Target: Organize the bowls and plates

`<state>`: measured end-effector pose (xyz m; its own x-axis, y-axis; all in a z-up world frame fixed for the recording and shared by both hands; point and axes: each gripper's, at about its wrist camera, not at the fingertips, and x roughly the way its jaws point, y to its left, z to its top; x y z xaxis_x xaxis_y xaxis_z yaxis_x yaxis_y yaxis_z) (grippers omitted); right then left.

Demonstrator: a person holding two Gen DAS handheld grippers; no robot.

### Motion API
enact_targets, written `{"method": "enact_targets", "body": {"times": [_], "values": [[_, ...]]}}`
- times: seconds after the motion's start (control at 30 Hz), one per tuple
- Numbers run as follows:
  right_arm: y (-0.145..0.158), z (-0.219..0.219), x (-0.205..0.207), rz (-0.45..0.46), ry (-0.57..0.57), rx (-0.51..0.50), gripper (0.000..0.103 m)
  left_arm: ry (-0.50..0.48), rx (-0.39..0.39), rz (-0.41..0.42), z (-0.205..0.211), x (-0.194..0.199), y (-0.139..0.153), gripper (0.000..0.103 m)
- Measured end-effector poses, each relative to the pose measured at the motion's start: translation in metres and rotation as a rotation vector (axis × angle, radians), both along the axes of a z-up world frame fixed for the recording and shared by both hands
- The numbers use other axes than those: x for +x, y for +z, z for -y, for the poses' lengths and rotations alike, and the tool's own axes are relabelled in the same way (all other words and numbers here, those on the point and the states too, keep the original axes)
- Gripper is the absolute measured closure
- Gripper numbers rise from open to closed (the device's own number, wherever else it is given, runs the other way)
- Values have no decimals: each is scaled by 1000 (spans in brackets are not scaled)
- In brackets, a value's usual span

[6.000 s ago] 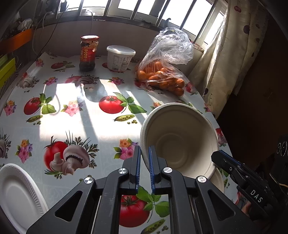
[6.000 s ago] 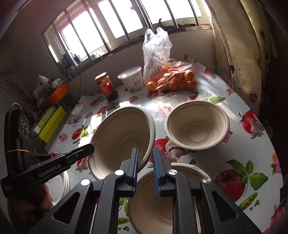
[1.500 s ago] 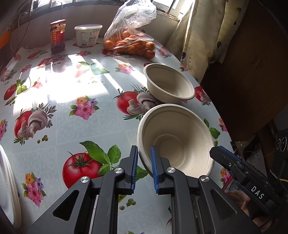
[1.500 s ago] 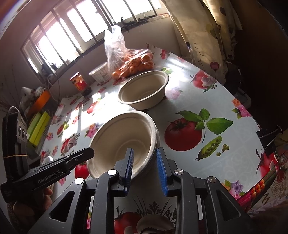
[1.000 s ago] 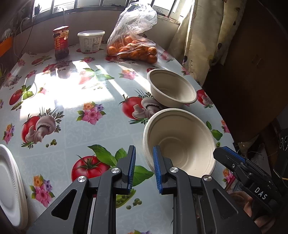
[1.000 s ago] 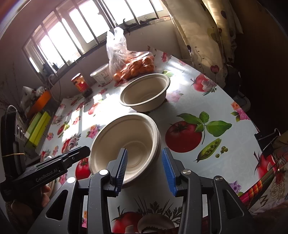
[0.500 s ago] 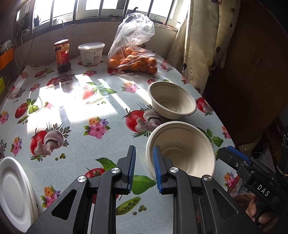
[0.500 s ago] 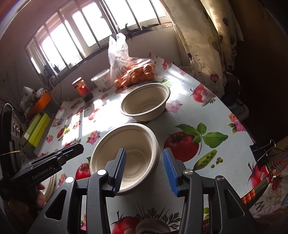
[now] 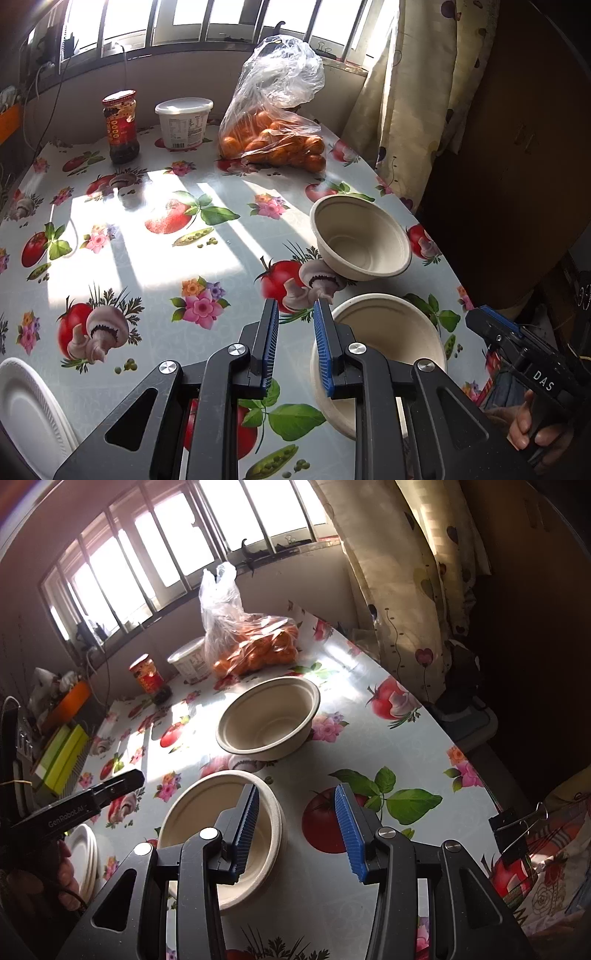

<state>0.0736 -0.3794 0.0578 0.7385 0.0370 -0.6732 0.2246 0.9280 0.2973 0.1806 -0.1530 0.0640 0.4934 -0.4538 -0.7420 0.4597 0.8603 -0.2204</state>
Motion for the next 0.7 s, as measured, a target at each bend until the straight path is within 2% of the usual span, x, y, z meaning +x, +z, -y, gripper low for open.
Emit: {"method": "enact_targets", "body": {"times": [0.33,0.7], "values": [[4,24,28,15,-1,-27,60,-37,-44,-22,13,34,-1,82],[-3,37,65,-8,33,-39,60,-42,-23,-50,33,73,-13,82]]}}
